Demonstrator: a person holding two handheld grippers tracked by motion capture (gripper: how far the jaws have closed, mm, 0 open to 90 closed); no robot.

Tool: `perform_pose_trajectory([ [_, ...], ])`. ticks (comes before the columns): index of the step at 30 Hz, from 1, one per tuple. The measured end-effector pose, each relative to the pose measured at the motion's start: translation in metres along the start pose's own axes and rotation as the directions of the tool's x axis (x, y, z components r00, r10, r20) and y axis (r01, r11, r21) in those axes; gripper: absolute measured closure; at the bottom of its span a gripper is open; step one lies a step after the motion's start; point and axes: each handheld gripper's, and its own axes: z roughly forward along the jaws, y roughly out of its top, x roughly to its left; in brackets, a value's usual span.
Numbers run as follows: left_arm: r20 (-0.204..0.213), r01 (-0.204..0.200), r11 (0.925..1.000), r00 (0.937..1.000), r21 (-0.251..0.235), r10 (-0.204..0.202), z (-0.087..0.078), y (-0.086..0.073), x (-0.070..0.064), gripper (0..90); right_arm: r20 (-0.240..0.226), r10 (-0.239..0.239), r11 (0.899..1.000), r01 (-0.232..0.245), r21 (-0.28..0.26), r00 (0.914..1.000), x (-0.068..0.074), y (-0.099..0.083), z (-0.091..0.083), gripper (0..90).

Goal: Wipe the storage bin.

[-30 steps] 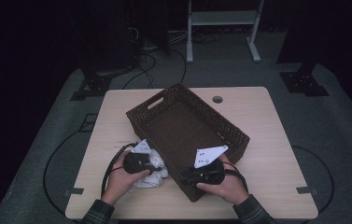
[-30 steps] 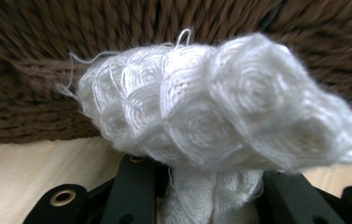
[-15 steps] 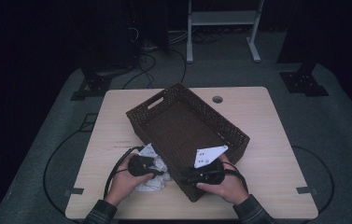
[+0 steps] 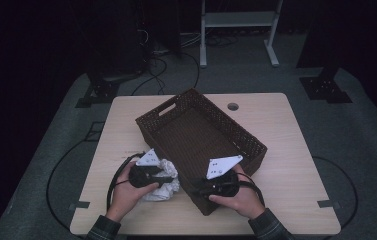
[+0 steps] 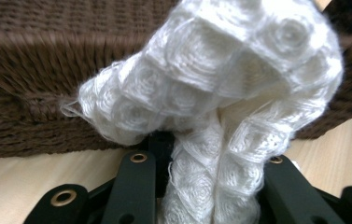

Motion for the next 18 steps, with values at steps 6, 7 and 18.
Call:
perform_pose_trajectory([
  [6,0.004,0.001,1.0,1.0,-0.001,-0.001,-0.001,0.0,0.0,69.3,0.012,-0.005,1.0,0.005,0.008,0.9999,0.0,0.003,0.002,65.0],
  [7,0.009,0.001,1.0,1.0,0.003,-0.001,0.0,0.0,0.0,69.3,0.024,-0.015,1.0,0.015,0.016,0.9996,0.002,0.005,0.0,64.6],
  [18,0.011,0.003,0.9999,0.9999,0.012,-0.003,0.001,-0.001,0.001,69.2,-0.035,-0.044,0.999,0.044,0.004,0.9984,0.006,-0.005,-0.034,62.3],
])
